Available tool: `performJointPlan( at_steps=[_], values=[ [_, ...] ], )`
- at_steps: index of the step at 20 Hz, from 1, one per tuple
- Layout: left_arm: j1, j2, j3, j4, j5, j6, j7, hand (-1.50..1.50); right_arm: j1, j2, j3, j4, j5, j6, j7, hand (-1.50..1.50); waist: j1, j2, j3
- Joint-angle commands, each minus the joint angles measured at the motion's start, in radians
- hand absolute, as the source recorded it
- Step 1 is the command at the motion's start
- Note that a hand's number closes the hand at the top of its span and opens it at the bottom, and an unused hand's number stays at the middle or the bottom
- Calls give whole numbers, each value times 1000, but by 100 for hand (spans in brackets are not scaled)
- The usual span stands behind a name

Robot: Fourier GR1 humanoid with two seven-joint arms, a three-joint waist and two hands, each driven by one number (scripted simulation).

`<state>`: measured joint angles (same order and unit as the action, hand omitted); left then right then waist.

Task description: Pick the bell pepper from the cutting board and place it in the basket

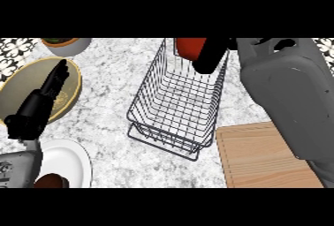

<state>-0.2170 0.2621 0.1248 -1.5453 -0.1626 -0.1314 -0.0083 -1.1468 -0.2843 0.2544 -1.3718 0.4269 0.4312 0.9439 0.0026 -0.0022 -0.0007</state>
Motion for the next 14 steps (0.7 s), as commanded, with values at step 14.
performJointPlan(
  at_steps=[14],
  values=[
    [54,-12,-17,-60,-10,-15,11,0,35,170,-223,-48,11,-277,29,-150,5,-1,1]
  ],
)
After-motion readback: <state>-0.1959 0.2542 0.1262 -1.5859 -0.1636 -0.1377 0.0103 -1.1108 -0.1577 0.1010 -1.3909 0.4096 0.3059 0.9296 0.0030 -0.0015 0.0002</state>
